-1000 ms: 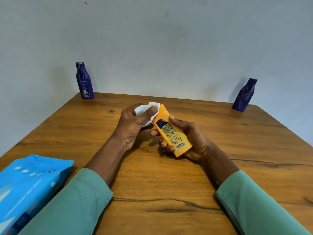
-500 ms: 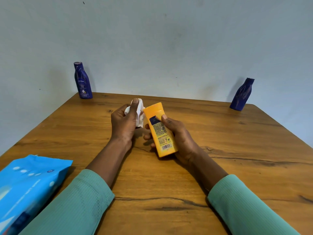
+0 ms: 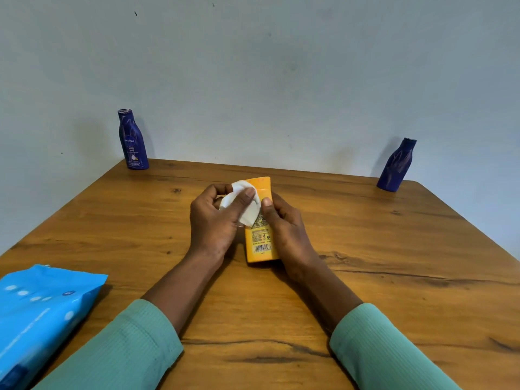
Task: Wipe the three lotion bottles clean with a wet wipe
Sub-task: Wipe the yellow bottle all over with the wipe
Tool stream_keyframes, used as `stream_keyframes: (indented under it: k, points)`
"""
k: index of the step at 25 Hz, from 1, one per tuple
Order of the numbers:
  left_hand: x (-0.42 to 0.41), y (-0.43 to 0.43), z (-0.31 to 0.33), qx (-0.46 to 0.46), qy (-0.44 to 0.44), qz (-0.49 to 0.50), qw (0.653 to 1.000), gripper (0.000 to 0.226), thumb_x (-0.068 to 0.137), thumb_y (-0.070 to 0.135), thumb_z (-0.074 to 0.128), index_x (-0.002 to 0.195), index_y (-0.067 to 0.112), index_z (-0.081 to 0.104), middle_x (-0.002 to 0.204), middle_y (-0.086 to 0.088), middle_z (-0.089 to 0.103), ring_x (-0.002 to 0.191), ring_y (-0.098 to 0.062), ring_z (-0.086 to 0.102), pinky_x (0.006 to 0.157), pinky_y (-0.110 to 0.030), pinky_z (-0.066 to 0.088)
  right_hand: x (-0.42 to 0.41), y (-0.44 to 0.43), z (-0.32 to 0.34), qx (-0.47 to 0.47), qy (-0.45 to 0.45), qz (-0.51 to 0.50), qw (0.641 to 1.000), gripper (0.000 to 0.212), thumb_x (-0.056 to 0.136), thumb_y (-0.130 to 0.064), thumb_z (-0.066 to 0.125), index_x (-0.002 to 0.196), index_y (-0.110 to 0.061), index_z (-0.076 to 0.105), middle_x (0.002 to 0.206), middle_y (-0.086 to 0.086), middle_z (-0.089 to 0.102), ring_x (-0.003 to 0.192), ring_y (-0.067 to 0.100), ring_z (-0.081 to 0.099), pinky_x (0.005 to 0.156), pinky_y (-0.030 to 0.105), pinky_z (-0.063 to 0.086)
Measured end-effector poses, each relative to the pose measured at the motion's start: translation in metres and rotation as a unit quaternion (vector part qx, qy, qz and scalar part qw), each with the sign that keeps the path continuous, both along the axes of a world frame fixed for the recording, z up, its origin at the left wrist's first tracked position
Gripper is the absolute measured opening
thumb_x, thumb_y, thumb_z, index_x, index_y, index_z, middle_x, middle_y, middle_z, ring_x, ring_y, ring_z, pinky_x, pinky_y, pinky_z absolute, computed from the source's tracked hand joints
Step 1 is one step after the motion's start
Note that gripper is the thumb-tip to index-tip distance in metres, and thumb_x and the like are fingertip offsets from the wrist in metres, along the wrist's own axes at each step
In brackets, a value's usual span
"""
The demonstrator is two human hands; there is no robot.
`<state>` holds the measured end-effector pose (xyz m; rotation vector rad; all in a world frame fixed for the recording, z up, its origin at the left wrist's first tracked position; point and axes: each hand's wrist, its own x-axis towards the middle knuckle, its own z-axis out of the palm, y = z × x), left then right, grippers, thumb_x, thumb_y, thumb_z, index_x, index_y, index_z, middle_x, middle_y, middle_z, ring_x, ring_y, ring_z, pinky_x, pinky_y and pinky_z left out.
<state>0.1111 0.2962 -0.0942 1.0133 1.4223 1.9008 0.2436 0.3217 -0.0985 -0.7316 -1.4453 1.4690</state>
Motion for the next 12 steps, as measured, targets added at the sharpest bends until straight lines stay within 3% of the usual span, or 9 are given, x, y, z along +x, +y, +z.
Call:
stream_keyframes:
  k: [3, 7, 9, 12]
  points:
    - [-0.005, 0.001, 0.002, 0.010, -0.040, 0.013, 0.999, 0.030, 0.088, 0.030, 0.080, 0.113, 0.015, 0.073, 0.104, -0.004, 0.078, 0.093, -0.016, 0.076, 0.069, -0.025, 0.061, -0.003, -0.001, -0.004, 0.076, -0.069, 0.020, 0.995, 0.037, 0.113, -0.032, 0.040, 0.143, -0.021, 0.058, 0.114, 0.007, 0.076, 0.099, 0.022, 0.073, 0.078, 0.034, 0.057]
    - [0.003, -0.001, 0.003, 0.008, -0.021, -0.036, 0.999, 0.036, 0.089, 0.023, 0.080, 0.123, 0.017, 0.070, 0.109, -0.003, 0.078, 0.096, -0.018, 0.077, 0.073, -0.031, 0.064, -0.008, -0.001, -0.011, 0.105, -0.070, 0.002, 0.992, 0.047, 0.112, -0.044, 0.032, 0.156, -0.031, 0.040, 0.120, 0.006, 0.073, 0.103, 0.022, 0.074, 0.081, 0.039, 0.061]
    - [0.006, -0.003, 0.003, 0.000, 0.006, -0.073, 0.997, 0.039, 0.089, 0.020, 0.080, 0.127, 0.018, 0.068, 0.110, -0.002, 0.077, 0.096, -0.018, 0.077, 0.073, -0.033, 0.065, -0.005, -0.001, -0.010, 0.080, -0.055, 0.006, 0.995, 0.051, 0.109, -0.052, 0.029, 0.154, -0.031, 0.040, 0.113, 0.009, 0.075, 0.094, 0.025, 0.076, 0.077, 0.042, 0.064]
    - [0.002, -0.007, 0.005, -0.016, 0.033, -0.135, 0.990, 0.041, 0.090, 0.019, 0.078, 0.129, 0.023, 0.066, 0.106, 0.000, 0.078, 0.083, -0.016, 0.077, 0.059, -0.029, 0.061, -0.001, -0.004, -0.001, -0.018, -0.038, 0.048, 0.998, 0.073, 0.097, -0.073, 0.022, 0.143, -0.024, 0.049, 0.092, 0.019, 0.076, 0.066, 0.031, 0.073, 0.061, 0.040, 0.063]
